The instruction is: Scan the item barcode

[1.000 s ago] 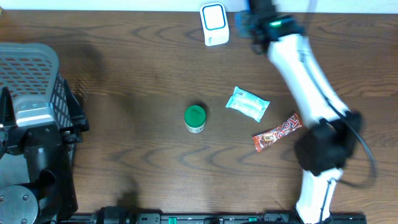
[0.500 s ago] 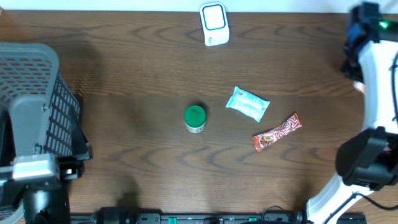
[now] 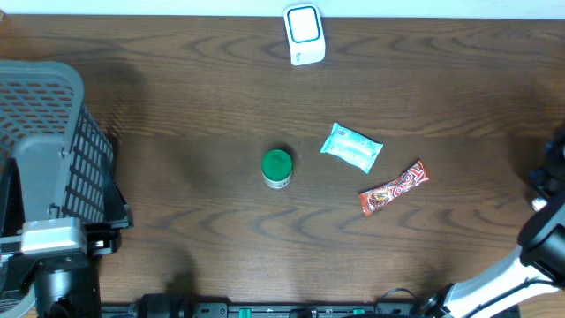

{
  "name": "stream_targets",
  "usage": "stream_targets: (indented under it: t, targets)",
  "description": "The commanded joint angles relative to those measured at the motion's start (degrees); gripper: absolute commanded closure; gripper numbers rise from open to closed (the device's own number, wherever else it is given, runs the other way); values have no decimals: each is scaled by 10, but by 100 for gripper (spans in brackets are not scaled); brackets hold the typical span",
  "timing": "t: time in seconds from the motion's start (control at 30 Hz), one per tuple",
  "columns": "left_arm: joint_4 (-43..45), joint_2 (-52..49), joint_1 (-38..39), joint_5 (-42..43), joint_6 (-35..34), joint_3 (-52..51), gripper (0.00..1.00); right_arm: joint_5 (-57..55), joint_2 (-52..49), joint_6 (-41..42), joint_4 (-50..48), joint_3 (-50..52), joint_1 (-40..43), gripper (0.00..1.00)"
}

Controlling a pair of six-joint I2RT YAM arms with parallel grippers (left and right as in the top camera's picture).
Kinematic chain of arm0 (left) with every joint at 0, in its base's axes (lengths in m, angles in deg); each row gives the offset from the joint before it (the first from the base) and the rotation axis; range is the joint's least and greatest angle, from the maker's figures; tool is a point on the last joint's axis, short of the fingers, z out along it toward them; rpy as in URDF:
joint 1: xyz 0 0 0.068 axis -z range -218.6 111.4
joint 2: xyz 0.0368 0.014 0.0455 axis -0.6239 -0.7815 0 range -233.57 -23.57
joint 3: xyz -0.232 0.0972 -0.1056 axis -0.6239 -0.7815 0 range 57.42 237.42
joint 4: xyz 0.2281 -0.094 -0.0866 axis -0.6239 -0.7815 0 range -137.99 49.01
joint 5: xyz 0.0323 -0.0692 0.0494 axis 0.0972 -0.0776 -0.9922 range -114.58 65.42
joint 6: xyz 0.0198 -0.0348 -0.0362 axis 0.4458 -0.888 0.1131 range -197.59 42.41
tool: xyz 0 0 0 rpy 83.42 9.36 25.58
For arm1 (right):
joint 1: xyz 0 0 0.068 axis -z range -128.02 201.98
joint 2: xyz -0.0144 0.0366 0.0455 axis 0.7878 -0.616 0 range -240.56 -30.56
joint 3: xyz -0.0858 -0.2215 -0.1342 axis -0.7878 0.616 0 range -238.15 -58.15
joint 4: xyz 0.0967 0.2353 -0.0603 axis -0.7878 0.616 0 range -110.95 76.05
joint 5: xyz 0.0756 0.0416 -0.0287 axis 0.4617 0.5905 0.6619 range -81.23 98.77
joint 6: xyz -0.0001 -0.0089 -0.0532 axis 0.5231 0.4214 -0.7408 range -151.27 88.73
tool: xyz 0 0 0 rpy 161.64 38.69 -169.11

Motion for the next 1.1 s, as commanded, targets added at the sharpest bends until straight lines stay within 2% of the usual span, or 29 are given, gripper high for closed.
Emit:
stream_targets:
  t: [0.0,0.2,0.33,0.47,0.7,0.73,0.93,1.0,1.07]
  targets:
    - [0,3,-3,9,1,-5,14,75,6,-51,0,-24,33,1]
    - [-2,3,-3,9,1,-5,14,270,7,-82,127,-189,51,1]
    - [-2,3,-3,9,1,-5,15,448,9,-82,226,-308,37,1]
    - [-1,3,-3,9,1,-5,14,549,33,-90,263,-345,-14,1]
    - [-1,3,-3,9,1,-5,14,452,58,-119,351,-344,-190,1]
    - [-1,3,-3,9,1,-5,14,439,57,-124,366,-341,-219,5]
    - [-1,3,-3,9,1,-5,14,347,57,-125,403,-288,-398,9]
    - [-1,3,-3,9,1,-5,14,315,57,-98,400,-256,-460,2]
    - [-1,3,-3,9,1,-5,14,281,57,-38,398,-223,-516,1]
